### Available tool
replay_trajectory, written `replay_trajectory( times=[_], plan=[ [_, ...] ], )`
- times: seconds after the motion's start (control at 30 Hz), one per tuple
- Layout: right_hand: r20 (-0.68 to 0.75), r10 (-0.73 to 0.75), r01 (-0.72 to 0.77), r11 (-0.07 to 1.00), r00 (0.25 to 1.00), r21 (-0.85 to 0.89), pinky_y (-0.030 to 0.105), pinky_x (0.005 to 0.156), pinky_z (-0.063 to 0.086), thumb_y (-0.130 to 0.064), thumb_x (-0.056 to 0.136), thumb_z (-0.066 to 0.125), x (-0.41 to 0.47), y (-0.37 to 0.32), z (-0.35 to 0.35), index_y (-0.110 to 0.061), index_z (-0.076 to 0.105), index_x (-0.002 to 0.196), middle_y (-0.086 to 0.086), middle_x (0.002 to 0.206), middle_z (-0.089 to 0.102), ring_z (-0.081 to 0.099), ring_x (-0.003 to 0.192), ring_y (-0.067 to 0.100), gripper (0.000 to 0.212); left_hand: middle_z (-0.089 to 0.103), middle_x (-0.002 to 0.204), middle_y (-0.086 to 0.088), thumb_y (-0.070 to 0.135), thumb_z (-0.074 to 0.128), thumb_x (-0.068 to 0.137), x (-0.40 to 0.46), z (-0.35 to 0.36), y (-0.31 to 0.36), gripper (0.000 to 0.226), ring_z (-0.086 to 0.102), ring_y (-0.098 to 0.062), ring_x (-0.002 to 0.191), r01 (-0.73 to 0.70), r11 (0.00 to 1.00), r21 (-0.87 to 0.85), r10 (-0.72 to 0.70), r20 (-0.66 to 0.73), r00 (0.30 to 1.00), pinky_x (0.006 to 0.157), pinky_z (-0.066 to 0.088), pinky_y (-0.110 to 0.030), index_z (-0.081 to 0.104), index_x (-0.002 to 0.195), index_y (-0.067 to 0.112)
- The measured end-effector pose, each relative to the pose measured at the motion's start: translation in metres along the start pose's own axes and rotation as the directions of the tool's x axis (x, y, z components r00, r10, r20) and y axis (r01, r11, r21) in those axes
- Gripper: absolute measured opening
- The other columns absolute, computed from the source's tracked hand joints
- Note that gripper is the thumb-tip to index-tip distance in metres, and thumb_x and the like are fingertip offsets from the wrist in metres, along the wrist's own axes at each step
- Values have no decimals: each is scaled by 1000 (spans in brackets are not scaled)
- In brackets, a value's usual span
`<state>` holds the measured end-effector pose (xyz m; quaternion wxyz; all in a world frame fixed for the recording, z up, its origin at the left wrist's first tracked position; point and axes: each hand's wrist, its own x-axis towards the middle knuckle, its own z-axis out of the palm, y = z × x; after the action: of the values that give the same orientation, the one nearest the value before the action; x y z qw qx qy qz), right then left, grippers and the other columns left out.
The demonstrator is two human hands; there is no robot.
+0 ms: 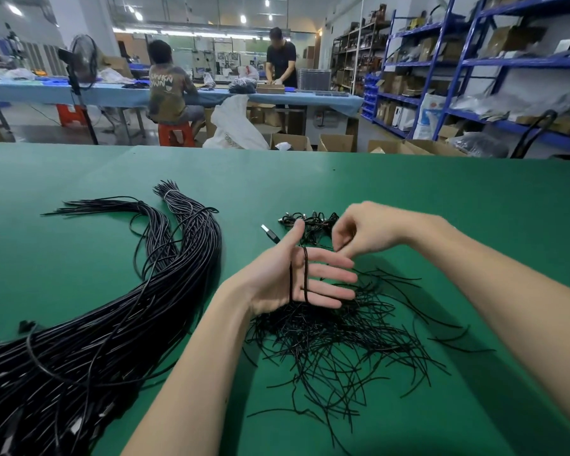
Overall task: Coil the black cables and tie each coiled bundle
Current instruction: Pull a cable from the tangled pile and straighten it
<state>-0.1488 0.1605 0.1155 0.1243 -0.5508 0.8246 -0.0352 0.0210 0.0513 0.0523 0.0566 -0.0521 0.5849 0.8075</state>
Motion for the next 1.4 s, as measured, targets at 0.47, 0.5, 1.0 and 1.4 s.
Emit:
replay_trajectory(
  times=[0.47, 0.5, 1.0, 1.4],
  plan=[
    [-96, 3, 43, 881, 995, 471, 20, 56, 52, -20, 105, 49, -33, -54, 21, -17, 66, 89, 2, 75, 70, 61, 59, 14, 24, 66, 128, -18, 62, 11, 102, 5, -15, 0, 79, 70, -34, 100, -197, 960, -197, 123, -334, 934, 82, 61, -44, 50, 141, 5],
    [-33, -6, 25, 798, 999, 602, 24, 56, 55, -16, 108, 45, -37, -51, 30, -11, 66, 93, 7, 79, 67, 61, 59, 16, 26, 67, 128, -17, 61, 11, 102, 4, -16, 1, 79, 72, -30, 96, -224, 952, -208, 145, -339, 930, 79, 62, -41, 50, 141, 4],
    [395, -79, -206, 751, 915, 628, 22, 51, 28, -45, 82, 79, -36, 7, 53, -29, 69, 63, -13, 61, 53, 38, 55, 8, 27, 60, 132, -28, 62, 14, 102, -9, -12, 4, 77, 56, -49, 123, -144, 971, -192, 151, 23, 988, 101, 50, -55, 59, 138, 11],
    [140, 162, -196, 938, 977, 286, 23, 55, 44, -9, 85, 73, -6, -32, -22, -9, 78, 86, -2, 68, 69, 52, 59, 12, 5, 59, 136, -22, 63, 13, 101, 0, 1, -3, 75, 64, -35, 116, 142, 990, -24, -142, -20, 990, 99, 51, -48, 57, 133, 12]
  ],
)
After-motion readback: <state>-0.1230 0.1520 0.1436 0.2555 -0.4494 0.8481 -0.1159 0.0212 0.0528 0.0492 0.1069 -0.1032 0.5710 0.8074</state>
